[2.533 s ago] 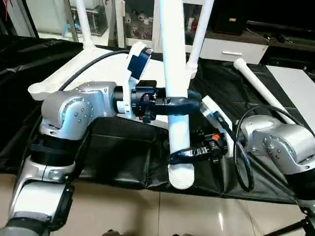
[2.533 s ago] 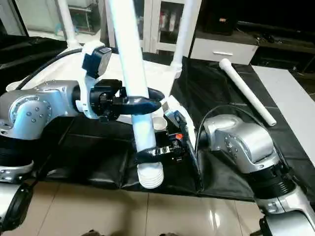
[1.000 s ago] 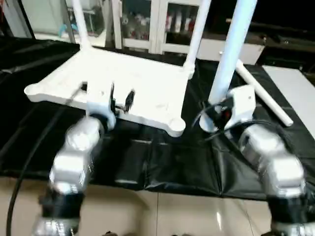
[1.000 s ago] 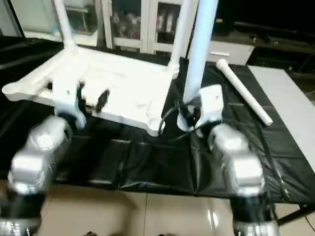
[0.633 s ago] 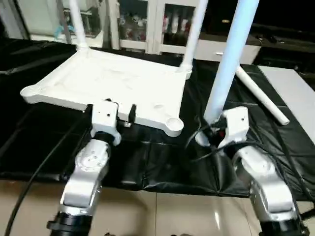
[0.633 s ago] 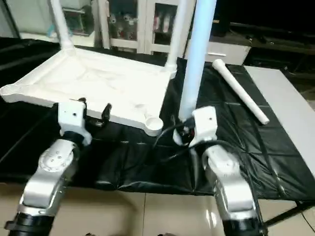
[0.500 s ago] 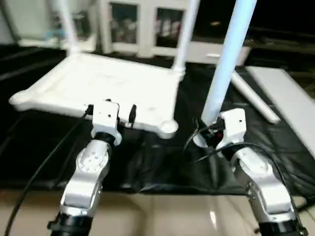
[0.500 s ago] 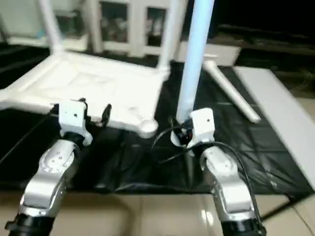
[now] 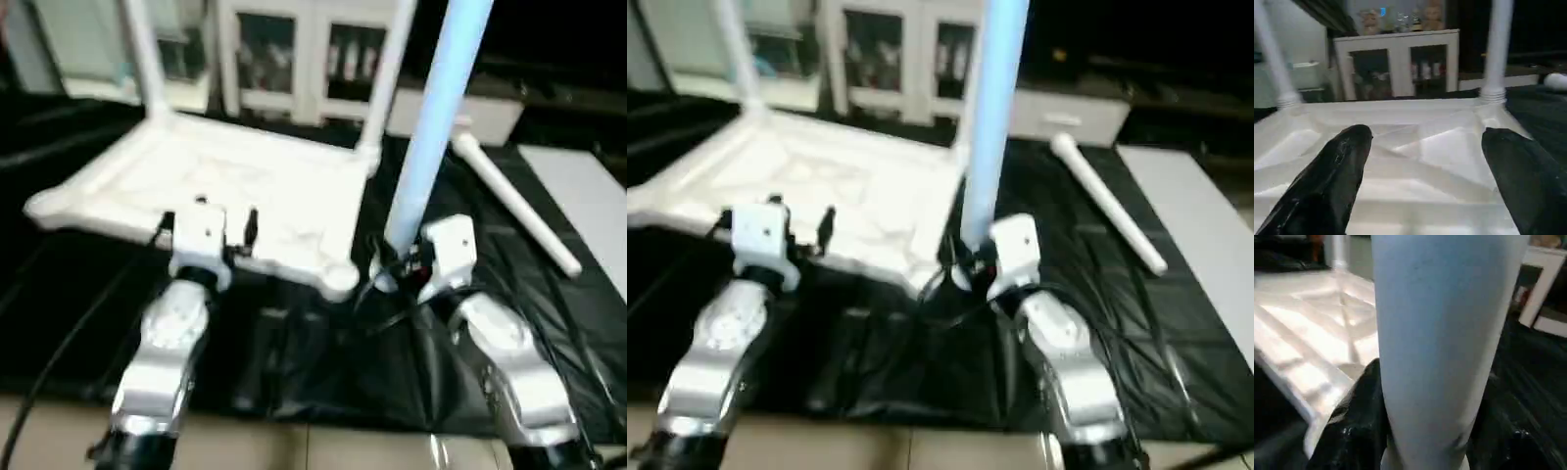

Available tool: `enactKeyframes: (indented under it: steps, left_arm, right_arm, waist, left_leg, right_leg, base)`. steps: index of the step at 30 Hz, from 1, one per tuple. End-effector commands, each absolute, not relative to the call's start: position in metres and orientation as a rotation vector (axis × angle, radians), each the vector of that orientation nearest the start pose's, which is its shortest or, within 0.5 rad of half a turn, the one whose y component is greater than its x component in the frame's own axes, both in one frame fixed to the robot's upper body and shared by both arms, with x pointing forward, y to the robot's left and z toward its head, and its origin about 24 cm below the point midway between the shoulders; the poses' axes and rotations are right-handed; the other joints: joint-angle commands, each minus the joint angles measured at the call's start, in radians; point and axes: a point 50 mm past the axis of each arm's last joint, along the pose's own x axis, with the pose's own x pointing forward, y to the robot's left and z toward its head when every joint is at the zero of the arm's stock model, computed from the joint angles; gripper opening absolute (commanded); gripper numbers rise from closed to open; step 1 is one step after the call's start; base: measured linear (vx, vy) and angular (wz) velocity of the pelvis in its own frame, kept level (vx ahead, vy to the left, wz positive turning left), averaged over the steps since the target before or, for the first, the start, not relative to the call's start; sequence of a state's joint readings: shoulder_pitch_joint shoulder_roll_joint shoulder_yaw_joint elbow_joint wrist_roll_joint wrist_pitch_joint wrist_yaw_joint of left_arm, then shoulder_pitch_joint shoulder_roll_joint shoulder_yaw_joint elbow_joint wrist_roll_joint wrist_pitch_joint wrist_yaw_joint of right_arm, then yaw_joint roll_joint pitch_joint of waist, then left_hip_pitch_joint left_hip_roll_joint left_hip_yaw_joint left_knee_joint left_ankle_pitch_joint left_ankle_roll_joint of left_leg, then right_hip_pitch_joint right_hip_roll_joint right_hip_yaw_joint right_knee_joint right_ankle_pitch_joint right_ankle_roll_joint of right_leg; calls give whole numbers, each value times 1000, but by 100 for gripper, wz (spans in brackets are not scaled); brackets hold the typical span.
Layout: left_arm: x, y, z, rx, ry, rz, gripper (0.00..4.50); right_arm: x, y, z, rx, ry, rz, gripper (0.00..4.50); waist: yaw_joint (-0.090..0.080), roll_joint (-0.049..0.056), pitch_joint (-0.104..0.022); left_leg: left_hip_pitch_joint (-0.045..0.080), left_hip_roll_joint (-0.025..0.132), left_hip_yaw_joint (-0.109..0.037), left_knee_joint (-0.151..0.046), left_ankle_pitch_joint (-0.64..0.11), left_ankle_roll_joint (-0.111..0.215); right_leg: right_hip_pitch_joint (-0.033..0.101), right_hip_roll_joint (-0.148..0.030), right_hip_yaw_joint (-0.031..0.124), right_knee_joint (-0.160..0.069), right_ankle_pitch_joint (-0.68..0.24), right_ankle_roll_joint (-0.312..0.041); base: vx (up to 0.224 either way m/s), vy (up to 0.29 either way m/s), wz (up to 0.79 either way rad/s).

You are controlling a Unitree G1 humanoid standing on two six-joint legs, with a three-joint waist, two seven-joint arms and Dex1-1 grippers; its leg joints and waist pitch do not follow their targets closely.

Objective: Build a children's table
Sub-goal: Pick table leg

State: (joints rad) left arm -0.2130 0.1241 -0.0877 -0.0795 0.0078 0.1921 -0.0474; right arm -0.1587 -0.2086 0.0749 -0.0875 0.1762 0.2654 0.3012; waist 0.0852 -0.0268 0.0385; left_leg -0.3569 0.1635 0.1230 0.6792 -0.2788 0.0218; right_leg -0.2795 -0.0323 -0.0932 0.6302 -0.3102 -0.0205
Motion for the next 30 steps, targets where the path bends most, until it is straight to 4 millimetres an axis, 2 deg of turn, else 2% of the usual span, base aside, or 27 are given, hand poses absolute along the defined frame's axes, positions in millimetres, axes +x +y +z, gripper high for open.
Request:
enactKeyframes:
  steps: [1, 2, 3, 4, 5, 6, 7, 8, 9, 10, 11, 12, 13, 14, 15, 16, 17, 18, 19, 20, 21, 23, 25, 26, 27, 28, 30]
  left_arm:
    - [291, 140, 99, 181, -99, -152, 418]
    - [291, 140, 99, 183, -99, -158, 418]
    - [291, 139, 99, 184, -97, -163, 418]
    - [291, 138, 98, 185, -96, -169, 418]
    - [291, 138, 98, 186, -95, -171, 418]
    - [291, 138, 98, 186, -95, -172, 418]
    - [291, 137, 98, 183, -94, -174, 418]
    - [291, 136, 98, 181, -94, -176, 418]
    - [291, 135, 98, 180, -95, -178, 418]
    - [291, 134, 98, 176, -96, -183, 418]
    - [291, 134, 98, 176, -96, -185, 418]
    - [291, 134, 98, 178, -94, -189, 418]
    - [291, 134, 98, 178, -93, -190, 418]
    - [291, 134, 97, 182, -91, -190, 418]
    - [291, 134, 97, 183, -91, -190, 418]
    - [290, 135, 96, 166, -79, -198, 418]
    - [290, 136, 95, 153, -71, -204, 418]
    - [290, 136, 94, 152, -61, -221, 418]
    - [288, 133, 93, 161, -56, -306, 418]
    - [288, 133, 93, 159, -57, -330, 418]
    - [286, 131, 94, 144, -74, -432, 418]
    - [284, 132, 93, 125, -82, -560, 434]
    - [286, 138, 87, 132, -18, -686, 434]
    - [287, 140, 85, 150, 5, -723, 434]
    - [287, 141, 84, 164, 18, -743, 434]
    - [287, 142, 81, 194, 43, -783, 434]
    - [292, 155, 76, 280, 144, -906, 434]
  right_arm:
    - [280, -136, 84, -46, 10, 440, 186]
    - [279, -136, 84, -48, 11, 440, 186]
    - [279, -135, 84, -40, 12, 436, 186]
    - [278, -136, 83, -31, 16, 427, 186]
    - [277, -136, 83, -29, 19, 423, 186]
    - [277, -137, 83, -21, 23, 420, 186]
    - [277, -137, 82, -16, 29, 418, 186]
    - [277, -137, 82, -14, 29, 419, 186]
    - [276, -137, 82, -11, 30, 421, 186]
    - [276, -136, 81, -9, 33, 425, 186]
    - [276, -136, 81, -9, 34, 426, 186]
    - [275, -136, 81, -6, 31, 417, 186]
    - [275, -137, 81, -7, 27, 412, 186]
    - [276, -137, 81, -9, 24, 408, 186]
    - [276, -137, 81, -9, 23, 406, 186]
    - [276, -137, 82, -10, 23, 407, 186]
    - [276, -138, 82, -10, 22, 406, 186]
    - [277, -138, 83, -9, 20, 406, 186]
    - [277, -139, 85, -5, 14, 410, 186]
    - [278, -139, 85, -5, 13, 411, 186]
    - [279, -140, 86, -2, 11, 423, 186]
    - [281, -140, 88, -6, 9, 450, 186]
    - [282, -140, 90, -17, 14, 500, 186]
    - [282, -139, 91, -18, 17, 520, 186]
    - [282, -139, 91, -18, 19, 532, 186]
    - [281, -139, 91, -18, 24, 557, 186]
    - [280, -139, 92, -33, 39, 645, 186]
  waist:
    - [15, 12, -66]
    - [-40, 43, -72]
    - [-59, 53, -72]
    - [-68, 40, -89]
    - [-68, 27, -74]
    - [-69, 9, -69]
    - [-74, -1, -70]
    - [-71, -44, -58]
    - [-29, -53, -58]
    - [4, -65, -45]
    - [15, -63, -38]
    - [18, -50, -28]
    - [14, -62, -19]
    - [-6, -8, -24]
    - [-25, -9, -23]
    - [-94, 35, -32]
    - [-93, 39, -32]
    - [-114, 35, -40]
    - [-114, 31, -39]
    - [-100, 5, -45]
    - [-80, -8, -59]
    - [-71, -19, -76]
    - [-71, -15, -68]
    - [-71, -16, -56]
    - [-68, -14, -51]
    - [-67, -11, -44]
    - [-61, -7, -30]
  left_leg:
    - [-63, 43, -7, -85, 161, 39]
    - [53, 92, -87, -126, 293, 164]
    - [160, 137, -141, -126, 267, 261]
    - [202, 170, -178, -104, 377, 385]
    - [156, 157, -139, -116, 403, 402]
    - [130, 125, -88, -133, 341, 393]
    - [129, 105, -75, -132, 296, 384]
    - [75, 18, -8, -111, 91, 298]
    - [65, -77, 59, -8, -144, 129]
    - [0, -55, 4, 54, -140, -3]
    - [-13, -47, -12, 64, -117, -49]
    - [-16, -40, -31, 62, -92, -116]
    - [-59, -21, -51, 48, -35, -79]
    - [-10, 1, -57, -21, -6, -75]
    - [21, 1, -42, -62, -54, -49]
    - [63, 87, -119, -172, -343, -40]
    - [88, 98, -131, -173, -378, -18]
    - [91, 97, -138, -171, -299, 43]
    - [82, 84, -127, -157, -211, 79]
    - [30, 55, -82, -118, -8, 108]
    - [-5, 36, -58, -96, 219, 102]
    - [-3, 35, -56, -89, 375, 80]
    - [-2, 33, -48, -96, 320, 71]
    - [0, 38, -42, -106, 189, 61]
    - [3, 42, -42, -111, 121, 51]
    - [9, 53, -40, -120, 2, 20]
    - [26, 57, -24, -135, -203, -46]
  right_leg:
    - [104, -110, 59, -78, 179, -204]
    - [17, -19, -14, 12, 117, -93]
    - [-101, -23, -12, 59, -21, -60]
    - [-161, -48, 6, 114, -92, 22]
    - [-184, -57, 21, 138, -28, 82]
    - [-188, -54, 25, 123, 59, 84]
    - [-185, -61, 37, 90, 106, 62]
    - [-125, -89, 81, -25, 179, 1]
    - [-46, -134, 236, -117, -157, -125]
    - [38, -178, 290, -133, -364, -307]
    - [45, -171, 298, -130, -371, -339]
    - [36, -140, 299, -128, -335, -359]
    - [55, -174, 236, -124, -304, -345]
    - [-11, -135, 166, -131, -372, -285]
    - [-29, -102, 132, -138, -418, -249]
    - [-60, -24, 58, -32, -252, -154]
    - [-79, -34, 51, -14, -152, -146]
    - [-80, -56, 41, 0, 24, -139]
    - [-80, -68, 42, -12, 89, -139]
    - [-43, -128, 76, -51, 227, -177]
    - [-16, -147, 99, -37, 405, -199]
    - [-15, -135, 94, -19, 536, -204]
    - [-31, -124, 90, -25, 458, -228]
    - [-36, -125, 91, -38, 318, -237]
    - [-37, -127, 91, -44, 243, -239]
    - [-41, -129, 93, -52, 117, -244]
    - [-56, -124, 96, -76, -139, -208]
  base:
    - [137, 42, -17]
    - [183, 34, -3]
    - [183, 34, -3]
    - [170, 5, 6]
    - [82, 4, 2]
    - [82, 4, 2]
    - [53, -35, -1]
    - [36, -72, -1]
    - [36, -72, -1]
    - [43, -67, -30]
    - [59, -36, -62]
    - [59, -36, -62]
    - [50, 6, -49]
    - [38, 56, -14]
    - [38, 56, -14]
    - [73, 81, -2]
    - [89, 59, -5]
    - [89, 59, -5]
    - [53, 40, 4]
    - [0, 0, 0]
    - [0, 0, 0]
    - [0, 0, 0]
    - [0, 0, 0]
    - [0, 0, 0]
    - [0, 0, 0]
    - [0, 0, 0]
    - [-62, -43, 7]
